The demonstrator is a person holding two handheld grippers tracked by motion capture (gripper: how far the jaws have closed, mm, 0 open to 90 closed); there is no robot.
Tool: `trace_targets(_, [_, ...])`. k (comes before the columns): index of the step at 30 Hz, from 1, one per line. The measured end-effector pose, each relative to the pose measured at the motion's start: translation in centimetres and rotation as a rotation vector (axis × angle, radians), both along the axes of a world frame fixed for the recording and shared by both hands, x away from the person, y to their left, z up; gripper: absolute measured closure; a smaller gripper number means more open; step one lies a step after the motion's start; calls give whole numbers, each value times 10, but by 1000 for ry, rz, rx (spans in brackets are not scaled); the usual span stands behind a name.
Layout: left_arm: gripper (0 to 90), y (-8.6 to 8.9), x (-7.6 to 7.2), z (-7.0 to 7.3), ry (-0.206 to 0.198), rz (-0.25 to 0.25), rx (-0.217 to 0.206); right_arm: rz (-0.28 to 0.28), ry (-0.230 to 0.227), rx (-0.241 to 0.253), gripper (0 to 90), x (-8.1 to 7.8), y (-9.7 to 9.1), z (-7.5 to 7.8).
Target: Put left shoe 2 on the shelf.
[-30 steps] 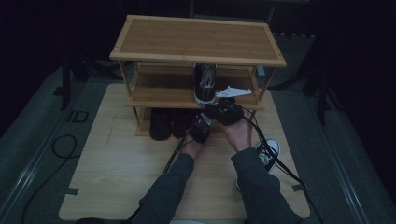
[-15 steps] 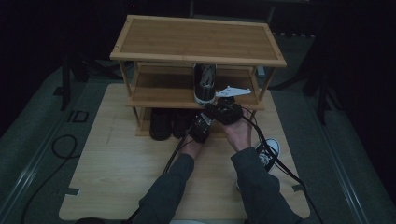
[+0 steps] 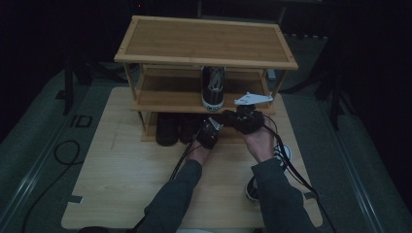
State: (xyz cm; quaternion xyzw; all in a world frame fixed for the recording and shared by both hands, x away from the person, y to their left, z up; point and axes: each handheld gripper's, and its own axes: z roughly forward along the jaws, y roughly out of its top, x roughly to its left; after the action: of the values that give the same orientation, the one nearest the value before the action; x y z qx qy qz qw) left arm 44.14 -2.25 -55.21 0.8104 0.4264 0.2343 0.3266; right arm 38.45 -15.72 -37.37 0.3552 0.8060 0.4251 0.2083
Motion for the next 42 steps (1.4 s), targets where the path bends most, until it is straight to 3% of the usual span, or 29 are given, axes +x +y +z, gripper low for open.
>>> trace_targets(7, [900,0,-1,1,-6,11,12,-45,45,-17,831,-5,-28,-13])
trace_targets(9, [900,-1,0,-1,23,-25,-31,-59,59,-14,816,-8,-34,-17])
trace_targets(10, [900,-1,1,-1,23,-28,-30,-63,64,-14,810,-9,-37,-19])
trace_targets(11, [900,1,0,1,-3,-1,11,-71,68,-16,804,-10,-40,-21])
trace_targets(12, [900,0,0,0,7,-11,-9,-80,71,-23,797,-12,-43,-23])
trace_targets(15, [900,0,0,0,5,-11,-6,-99,86,-18,777,-17,-52,-28])
trace_targets(19, [900,0,0,0,5,-11,-7,-163,106,-59,767,-23,-64,-37])
trace_targets(42, [900,0,0,0,4,-10,-8,-260,170,-52,727,-44,-103,-65])
